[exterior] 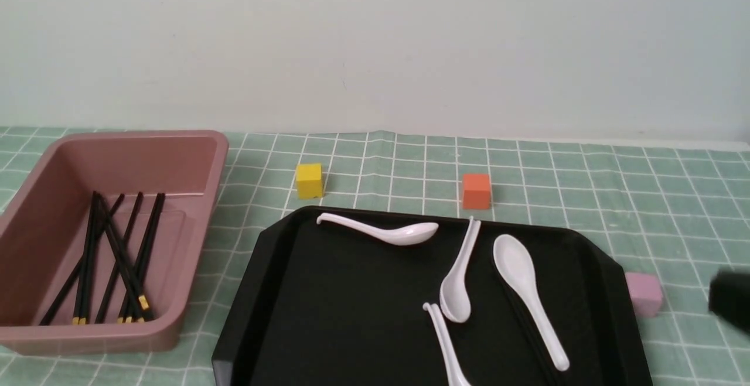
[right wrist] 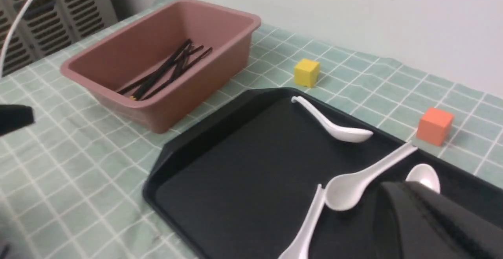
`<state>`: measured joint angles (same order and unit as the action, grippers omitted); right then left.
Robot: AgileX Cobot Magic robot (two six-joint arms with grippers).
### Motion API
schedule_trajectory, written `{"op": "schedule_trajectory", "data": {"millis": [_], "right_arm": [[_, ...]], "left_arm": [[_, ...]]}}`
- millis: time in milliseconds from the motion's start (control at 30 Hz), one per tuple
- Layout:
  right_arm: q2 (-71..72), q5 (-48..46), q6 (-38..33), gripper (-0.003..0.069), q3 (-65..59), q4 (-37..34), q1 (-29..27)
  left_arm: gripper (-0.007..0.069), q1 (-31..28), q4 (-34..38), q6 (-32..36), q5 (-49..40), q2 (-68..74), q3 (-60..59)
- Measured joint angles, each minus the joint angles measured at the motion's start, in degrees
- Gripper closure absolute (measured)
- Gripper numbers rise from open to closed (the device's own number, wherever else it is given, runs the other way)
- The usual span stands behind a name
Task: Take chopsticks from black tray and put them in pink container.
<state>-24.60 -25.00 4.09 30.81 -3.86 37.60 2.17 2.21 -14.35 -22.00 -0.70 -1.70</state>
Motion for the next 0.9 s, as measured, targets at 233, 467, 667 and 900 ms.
{"op": "schedule_trajectory", "data": {"millis": [233, 467, 667, 900], "right_arm": [[14.4, 12.2, 0.2, 0.0654, -11.2, 2.0, 0.0], [25.2, 12.8, 0.2, 0.0650, -16.2, 2.2, 0.0], [25.3, 13.1, 0.2, 0.0644, -16.8, 4.6, 0.0], [25.3, 13.4, -0.2, 0.0641, -17.3, 4.8, 0.0]], "left_arm": [[0.0394, 0.0, 0.0, 0.0, 0.0, 0.0, 0.0], [0.0386, 0.0, 0.0, 0.0, -0.1, 0.0, 0.0], [0.0386, 0.0, 0.0, 0.0, 0.0, 0.0, 0.0], [0.0386, 0.0, 0.0, 0.0, 0.0, 0.0, 0.0]]}}
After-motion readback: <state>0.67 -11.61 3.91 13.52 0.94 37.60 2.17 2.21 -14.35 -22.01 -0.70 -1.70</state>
